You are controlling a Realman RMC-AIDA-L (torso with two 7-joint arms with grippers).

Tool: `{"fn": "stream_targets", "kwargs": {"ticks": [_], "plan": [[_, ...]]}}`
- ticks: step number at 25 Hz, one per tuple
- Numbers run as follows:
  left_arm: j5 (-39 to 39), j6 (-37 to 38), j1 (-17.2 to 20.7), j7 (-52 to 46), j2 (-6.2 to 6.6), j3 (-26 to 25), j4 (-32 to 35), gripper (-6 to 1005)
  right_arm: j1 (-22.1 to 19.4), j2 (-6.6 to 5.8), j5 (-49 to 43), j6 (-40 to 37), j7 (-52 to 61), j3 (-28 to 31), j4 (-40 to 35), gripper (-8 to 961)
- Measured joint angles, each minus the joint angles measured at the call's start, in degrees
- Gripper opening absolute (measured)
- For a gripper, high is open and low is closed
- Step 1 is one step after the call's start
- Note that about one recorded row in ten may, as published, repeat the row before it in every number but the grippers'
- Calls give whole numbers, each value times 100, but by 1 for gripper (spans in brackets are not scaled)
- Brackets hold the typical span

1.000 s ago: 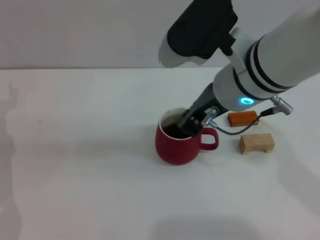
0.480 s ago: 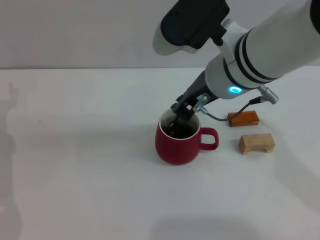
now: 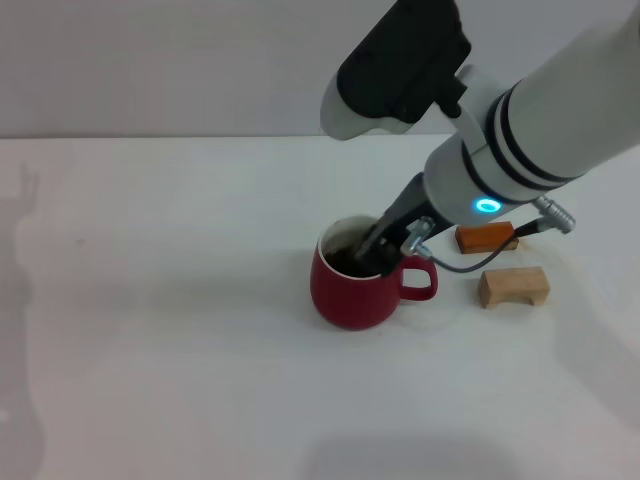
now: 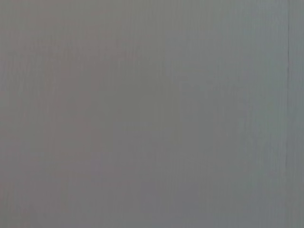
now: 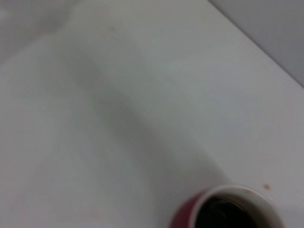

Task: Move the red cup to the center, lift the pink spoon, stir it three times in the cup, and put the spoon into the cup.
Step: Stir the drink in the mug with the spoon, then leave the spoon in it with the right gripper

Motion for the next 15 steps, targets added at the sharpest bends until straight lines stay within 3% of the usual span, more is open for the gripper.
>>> {"fn": "stream_targets", "kwargs": {"ticks": [15], "plan": [[0,25,36,-30,15,0,3,843,-322,10,73,-657,-459,-48,66,158]]}}
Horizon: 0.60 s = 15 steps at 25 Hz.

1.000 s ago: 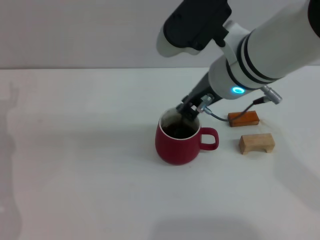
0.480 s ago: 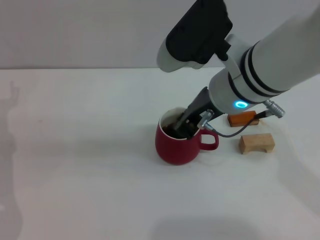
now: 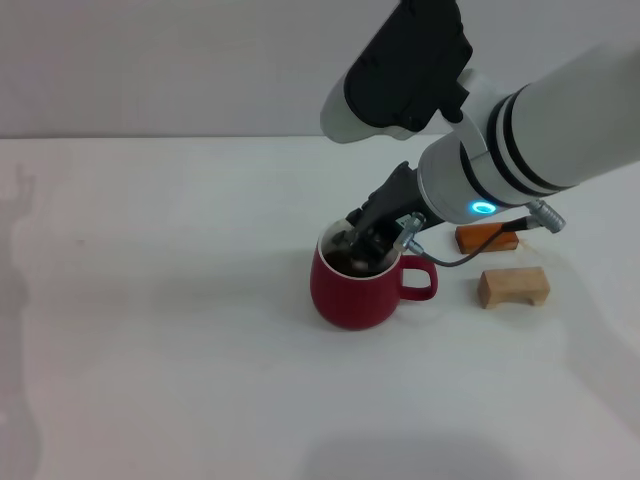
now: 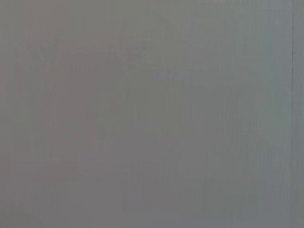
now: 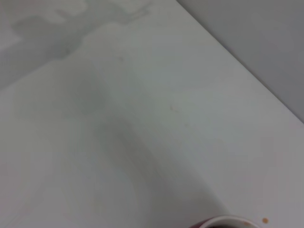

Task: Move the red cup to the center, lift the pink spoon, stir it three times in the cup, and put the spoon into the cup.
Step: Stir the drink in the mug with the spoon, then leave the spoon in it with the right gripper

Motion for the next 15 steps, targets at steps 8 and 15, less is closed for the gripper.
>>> {"fn": "stream_targets", "kwargs": {"ticks": [8,15], "plan": [[0,11,12,8,-14,0,-15,843,-84,8,78,-87,-88,-42,44,277],[0,18,25,-15,-18,0,-15,843,-872,12,-734,-1639,-235,-666,621,282]]}}
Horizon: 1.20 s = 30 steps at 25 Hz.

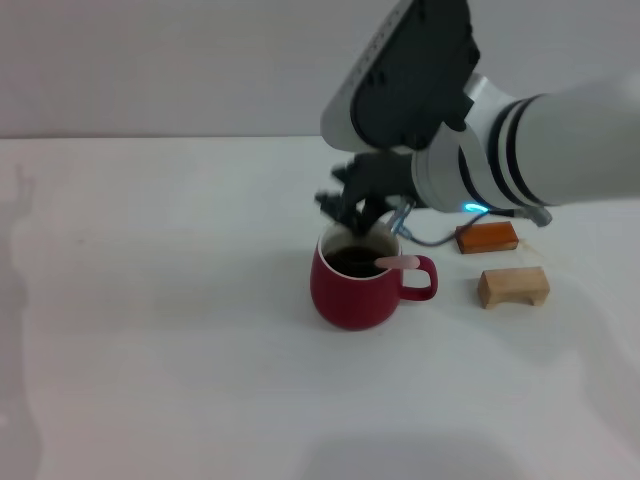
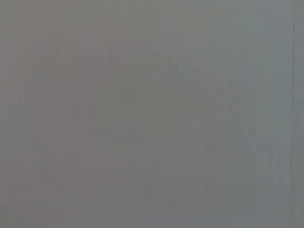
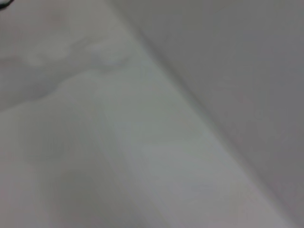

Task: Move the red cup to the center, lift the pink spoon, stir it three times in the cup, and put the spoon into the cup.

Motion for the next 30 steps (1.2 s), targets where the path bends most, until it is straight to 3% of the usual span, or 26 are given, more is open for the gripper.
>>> {"fn": "stream_targets", "kwargs": {"ticks": [1,3,4,5,6,9,10,11,14,15,16,17,18,19,20,22,25,30], "plan": [[0,0,0,0,0,0,0,843,0,0,0,0,0,0,0,281],[1,0,0,2,0,0,-7,843,-346,2,-544,-787,-5,-298,142,281],[0,0,0,2,0,0,-7,843,-540,6,-830,-1267,-9,-434,151,281],[1,0,0,2,0,0,-9,843,-930,-2,-1104,-2310,-34,-586,98,281],[1,0,0,1,0,0,-9,843,-930,-2,-1104,-2310,-34,-586,98,281],[0,0,4,0,0,0,-13,843,-1483,-3,-1125,-4032,-117,-560,-243,280],[1,0,6,0,0,0,-14,843,-1760,1,-1124,-5239,-128,-517,-579,280],[1,0,7,2,1,0,-14,843,-1760,1,-1124,-5239,-128,-517,-579,280],[-1,-1,8,4,3,0,-16,843,-2094,16,-1057,-7119,-84,-469,-1250,281],[-1,-1,8,4,5,0,-17,843,-2209,16,-841,-8523,-39,-469,-1854,281],[-1,-1,8,4,6,0,-17,843,-2209,16,-841,-8523,-39,-469,-1854,281],[0,-1,9,6,6,0,-17,843,-2240,17,-434,-9772,-28,-506,-2504,282],[0,-2,8,12,7,0,-17,843,-2240,17,-434,-9772,-28,-506,-2504,282],[0,-2,8,21,7,0,-17,843,-2234,19,-121,-10464,-25,-553,-2833,282],[0,-2,8,28,7,0,-14,843,-2169,22,636,-11637,-23,-724,-3489,282],[0,-2,9,27,6,0,-7,843,-2142,23,988,-12071,-22,-818,-3765,283],[0,-2,8,23,0,0,12,843,-2033,32,2546,-13266,-4,-1132,-4634,283],[0,-2,31,23,-6,0,18,843,-2072,24,3774,-13793,428,-1176,-5289,284]]}}
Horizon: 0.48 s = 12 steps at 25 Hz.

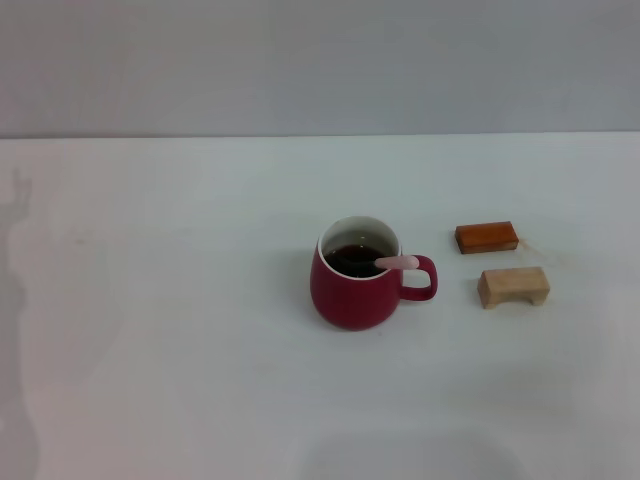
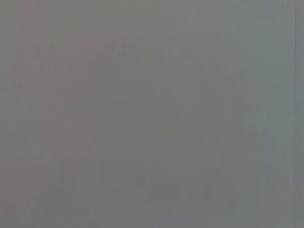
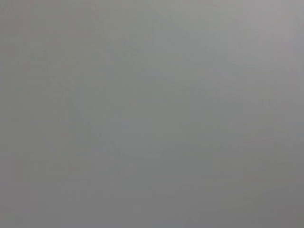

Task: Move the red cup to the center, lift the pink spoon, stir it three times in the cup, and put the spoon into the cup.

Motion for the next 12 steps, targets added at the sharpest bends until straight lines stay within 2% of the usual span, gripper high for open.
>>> {"fn": "stream_targets", "kwargs": {"ticks": [1,9,10,12], "plan": [[0,0,8,-3,0,0,1,843,0,0,0,0,0,0,0,285],[0,11,154,-59,-28,0,-69,843,238,-34,310,-338,2153,269,-1814,286],[1,24,168,-63,-31,0,-72,843,330,-87,209,-331,2400,266,-2191,287],[0,39,183,-66,-33,0,-73,843,366,-134,55,-304,2489,220,-2341,287]]}}
